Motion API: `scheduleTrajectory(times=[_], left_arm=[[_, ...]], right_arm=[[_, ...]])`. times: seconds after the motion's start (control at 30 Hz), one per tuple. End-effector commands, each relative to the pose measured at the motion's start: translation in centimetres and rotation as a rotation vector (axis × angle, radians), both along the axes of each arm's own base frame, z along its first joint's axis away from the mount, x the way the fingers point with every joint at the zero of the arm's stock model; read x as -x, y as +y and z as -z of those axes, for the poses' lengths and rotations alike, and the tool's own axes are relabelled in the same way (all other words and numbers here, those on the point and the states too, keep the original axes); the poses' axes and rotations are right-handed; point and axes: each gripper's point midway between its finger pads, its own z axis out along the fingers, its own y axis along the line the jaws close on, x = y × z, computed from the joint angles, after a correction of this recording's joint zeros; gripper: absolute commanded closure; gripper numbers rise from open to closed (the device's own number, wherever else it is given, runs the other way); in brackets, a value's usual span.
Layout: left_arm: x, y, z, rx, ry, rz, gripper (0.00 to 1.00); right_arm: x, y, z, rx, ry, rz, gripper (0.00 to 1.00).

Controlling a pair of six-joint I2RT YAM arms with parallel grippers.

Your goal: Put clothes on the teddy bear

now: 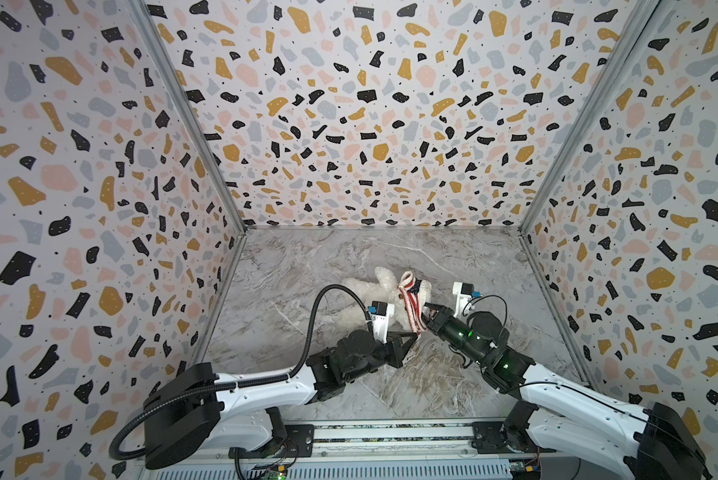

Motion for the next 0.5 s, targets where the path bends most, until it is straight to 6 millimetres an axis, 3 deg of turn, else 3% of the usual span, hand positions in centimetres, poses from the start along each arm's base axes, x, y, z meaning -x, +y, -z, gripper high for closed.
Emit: scheduleTrajectory(times=[0.0,0.3,0.47], left_arm=[[0.6,0.4,2.1,-0.043,0.049,-0.002,1.0],[-0.8,2.9,8.5,-0.217,0.115,-0.089,1.0],[-2.0,4.8,9.0,-0.224,0.125,-0.124,1.0]], right_arm=[[0.1,-0.9,-4.2,-0.104,-0.106,0.047,1.0],[1.2,-1.1,-4.2,-0.127,-0.091,0.035,1.0],[1.5,-1.3,-4.2,-0.103,-0.079,0.03,1.0]])
